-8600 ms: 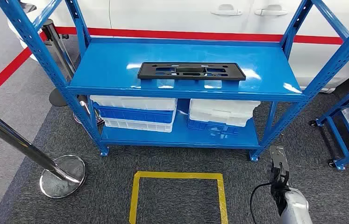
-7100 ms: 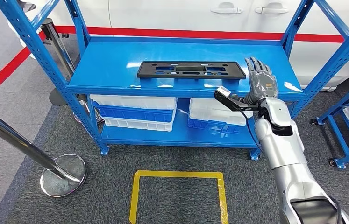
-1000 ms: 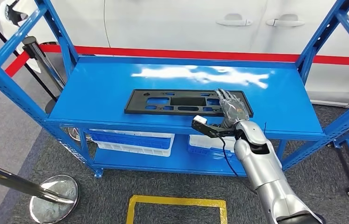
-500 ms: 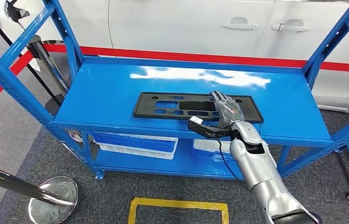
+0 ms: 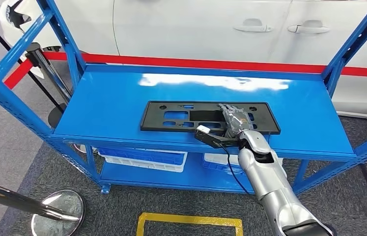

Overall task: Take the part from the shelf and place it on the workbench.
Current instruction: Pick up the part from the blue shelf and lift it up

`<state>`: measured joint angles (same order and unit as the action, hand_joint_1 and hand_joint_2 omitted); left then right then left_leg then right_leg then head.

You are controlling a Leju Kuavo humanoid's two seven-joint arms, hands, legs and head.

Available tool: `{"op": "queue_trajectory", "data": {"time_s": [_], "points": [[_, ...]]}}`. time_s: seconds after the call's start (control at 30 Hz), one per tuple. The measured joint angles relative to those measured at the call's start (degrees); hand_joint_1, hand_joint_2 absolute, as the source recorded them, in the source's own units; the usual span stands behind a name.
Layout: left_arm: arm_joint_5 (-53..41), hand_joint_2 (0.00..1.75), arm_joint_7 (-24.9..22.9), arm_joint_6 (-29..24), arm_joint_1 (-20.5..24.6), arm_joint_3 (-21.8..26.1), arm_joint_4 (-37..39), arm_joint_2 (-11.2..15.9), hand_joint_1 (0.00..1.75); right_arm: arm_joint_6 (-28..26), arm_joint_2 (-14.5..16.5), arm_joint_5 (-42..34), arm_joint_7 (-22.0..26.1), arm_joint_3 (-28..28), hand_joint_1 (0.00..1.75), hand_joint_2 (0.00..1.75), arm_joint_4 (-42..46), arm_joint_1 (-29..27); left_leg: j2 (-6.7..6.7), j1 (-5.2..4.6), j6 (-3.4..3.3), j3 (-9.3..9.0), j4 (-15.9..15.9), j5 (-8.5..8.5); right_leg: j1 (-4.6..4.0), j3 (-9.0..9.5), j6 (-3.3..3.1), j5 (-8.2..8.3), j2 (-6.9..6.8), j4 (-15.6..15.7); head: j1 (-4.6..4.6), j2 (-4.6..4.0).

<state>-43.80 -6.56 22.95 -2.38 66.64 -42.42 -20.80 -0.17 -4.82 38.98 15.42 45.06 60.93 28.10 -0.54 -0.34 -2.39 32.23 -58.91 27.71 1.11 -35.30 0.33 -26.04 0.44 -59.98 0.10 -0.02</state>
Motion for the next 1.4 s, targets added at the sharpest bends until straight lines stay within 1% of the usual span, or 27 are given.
{"op": "queue_trajectory", "data": {"time_s": [0.17,0.33,0.47,0.67,0.97,1.2,1.27,1.4], "points": [[0.2,0.00,0.1,-0.1,0.1,0.0,0.0,0.0,0.00,-0.1,0.2,0.1,0.0,0.1,1.75,1.75,0.0,0.5,0.01,0.04,0.16,-0.55,0.6,0.06,-0.14,0.34,-0.41,-0.30,-0.09,0.0,-0.01,0.00],[0.6,0.00,0.3,-0.3,0.1,0.0,0.0,0.0,0.00,-0.5,0.2,0.2,0.1,0.1,1.75,1.75,0.0,0.6,0.02,0.11,0.73,-0.61,0.7,0.01,-0.22,0.40,-0.46,-0.31,-0.11,0.0,-0.01,0.00],[1.6,1.75,0.7,-0.6,0.1,0.1,0.0,0.0,0.00,-1.1,0.2,0.2,0.5,0.1,1.75,1.75,0.0,0.5,0.05,0.10,0.84,-0.65,0.7,0.00,-0.21,0.46,-0.49,-0.28,-0.11,0.0,-0.01,0.00],[3.2,1.75,1.5,-1.2,0.1,0.4,0.1,0.0,0.00,-1.9,0.1,0.3,1.3,0.1,1.75,1.75,0.0,0.0,0.07,-0.02,0.85,-0.66,0.6,0.04,-0.19,0.49,-0.47,-0.26,-0.10,0.0,-0.01,0.00],[5.7,1.75,2.0,-1.4,0.3,0.7,0.6,0.0,0.00,-2.1,-1.3,-0.7,4.3,0.1,1.75,1.75,1.0,-1.1,0.08,-0.03,0.85,-0.67,0.6,0.09,-0.19,0.58,-0.41,-0.22,-0.07,0.1,-0.01,0.00],[5.9,1.75,1.8,-1.5,0.5,0.9,1.0,0.0,0.00,-2.4,-1.9,-1.3,5.5,0.1,1.75,1.75,2.0,-1.7,0.10,-0.04,0.85,-0.67,0.5,0.09,-0.18,0.61,-0.38,-0.19,-0.08,0.2,-0.01,0.00],[6.0,1.75,1.6,-1.9,0.4,0.8,1.0,0.0,0.00,-3.9,-2.1,-1.0,6.1,0.0,1.75,1.75,2.8,-2.2,0.10,-0.05,0.85,-0.66,0.5,0.09,-0.17,0.60,-0.36,-0.18,-0.08,0.2,-0.01,0.00],[7.9,1.75,0.5,-1.7,-0.4,-0.2,0.9,0.0,0.00,-10.1,-2.6,0.6,7.0,-1.2,1.75,1.75,7.4,-3.7,0.09,-0.07,0.85,-0.58,0.5,0.09,-0.02,0.51,-0.36,-0.18,-0.08,0.1,-0.01,0.00]]}}
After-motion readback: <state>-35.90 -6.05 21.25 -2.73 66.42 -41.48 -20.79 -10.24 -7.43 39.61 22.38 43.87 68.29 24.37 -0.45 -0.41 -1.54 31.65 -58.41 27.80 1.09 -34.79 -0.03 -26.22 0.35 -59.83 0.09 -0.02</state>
